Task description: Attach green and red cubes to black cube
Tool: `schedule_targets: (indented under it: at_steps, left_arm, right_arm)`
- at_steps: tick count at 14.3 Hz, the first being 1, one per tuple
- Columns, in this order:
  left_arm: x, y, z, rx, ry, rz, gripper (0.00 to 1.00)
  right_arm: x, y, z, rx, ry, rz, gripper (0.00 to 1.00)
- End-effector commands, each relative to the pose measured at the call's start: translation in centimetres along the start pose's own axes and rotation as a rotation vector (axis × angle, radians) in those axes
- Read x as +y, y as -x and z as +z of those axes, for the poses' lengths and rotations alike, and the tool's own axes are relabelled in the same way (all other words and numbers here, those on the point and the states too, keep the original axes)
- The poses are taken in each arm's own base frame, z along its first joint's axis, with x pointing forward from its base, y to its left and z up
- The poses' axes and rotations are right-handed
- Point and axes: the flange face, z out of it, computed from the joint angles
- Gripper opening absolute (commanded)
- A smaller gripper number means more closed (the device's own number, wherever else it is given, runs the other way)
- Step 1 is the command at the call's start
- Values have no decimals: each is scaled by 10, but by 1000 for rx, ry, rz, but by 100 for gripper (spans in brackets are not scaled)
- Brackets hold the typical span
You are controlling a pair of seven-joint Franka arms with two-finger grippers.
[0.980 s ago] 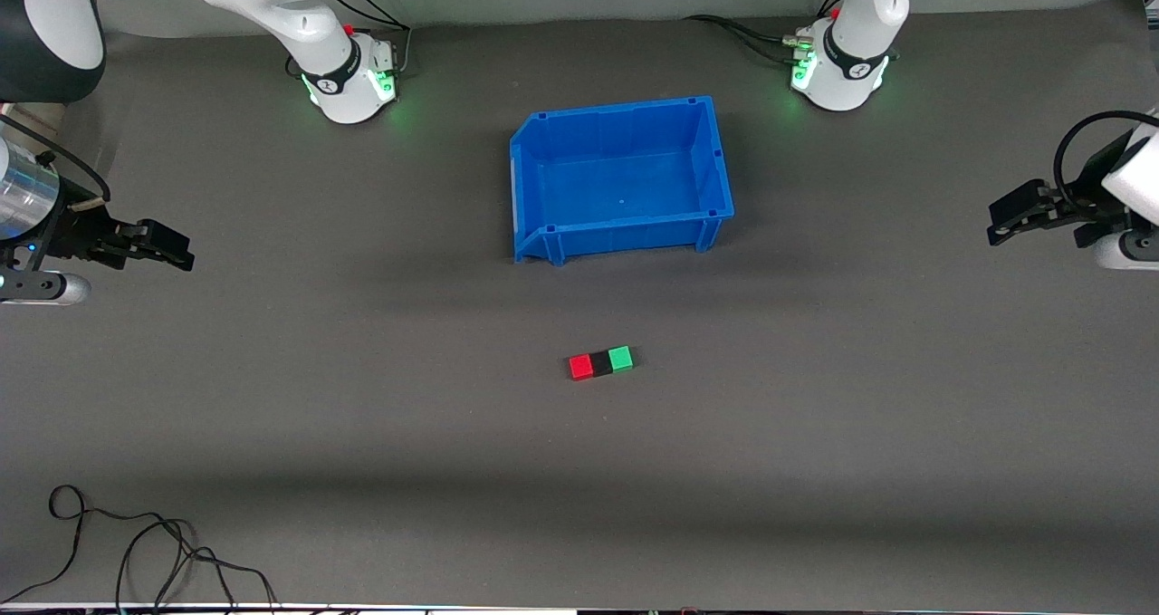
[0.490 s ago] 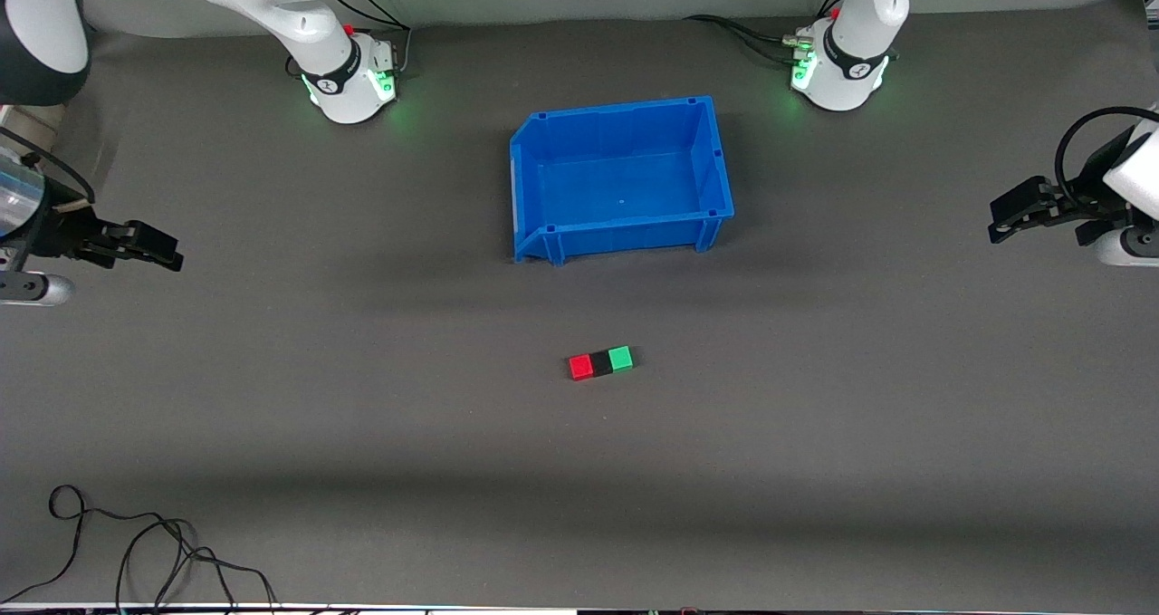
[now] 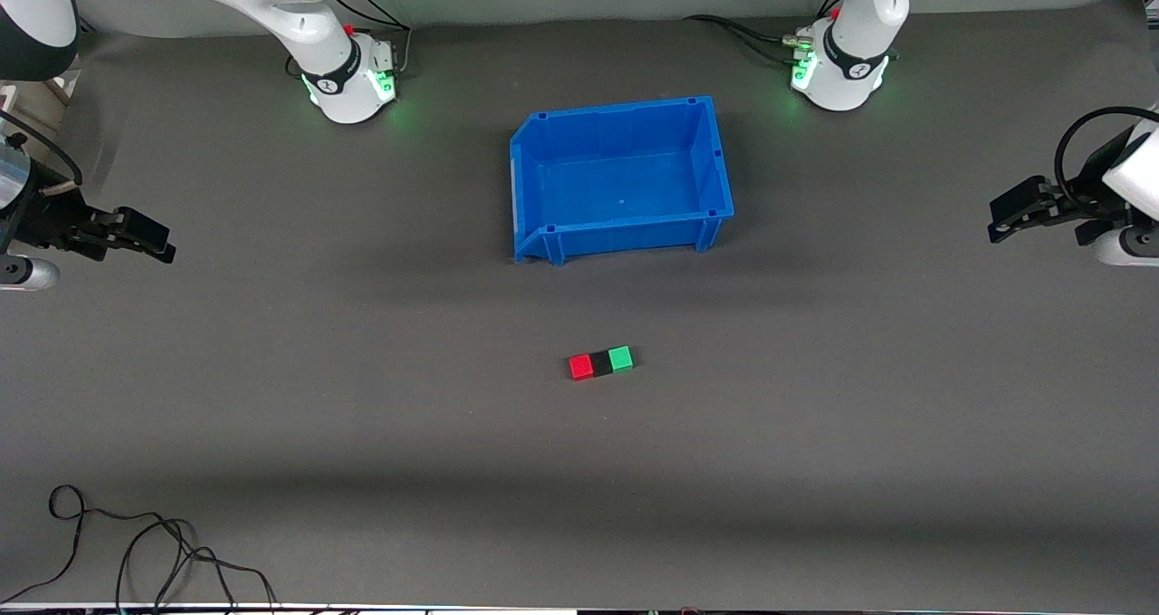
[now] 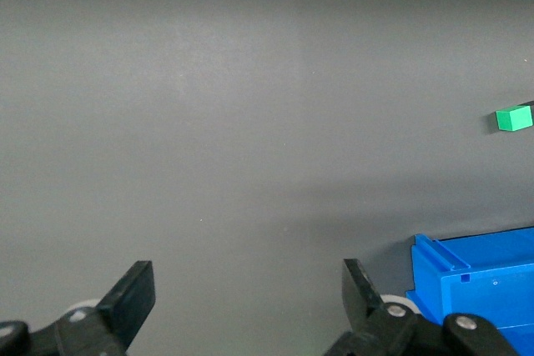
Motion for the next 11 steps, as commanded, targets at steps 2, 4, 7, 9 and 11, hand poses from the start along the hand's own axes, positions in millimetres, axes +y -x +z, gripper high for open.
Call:
schedule_targets:
  at_steps: [2,4,7,9,11]
  left_arm:
    - [1,5,-2,-5,-15,19,100]
    - [1,3,0,-6,-15,19,100]
    - [1,3,0,-7,-17,19,100]
    - [1,3,0,-6,-17,19,100]
    - [1,3,-1,-5,-17,19,100]
  right_arm:
    - [-18,15,5,0,-65,-21,91]
    - [-22,11,5,22,-87,-18,91]
    - [-20,15,7,3,-86,-17,91]
    - [-20,18,8,-18,-82,-29,91]
    - [-19,21,11,-35,-81,-34,91]
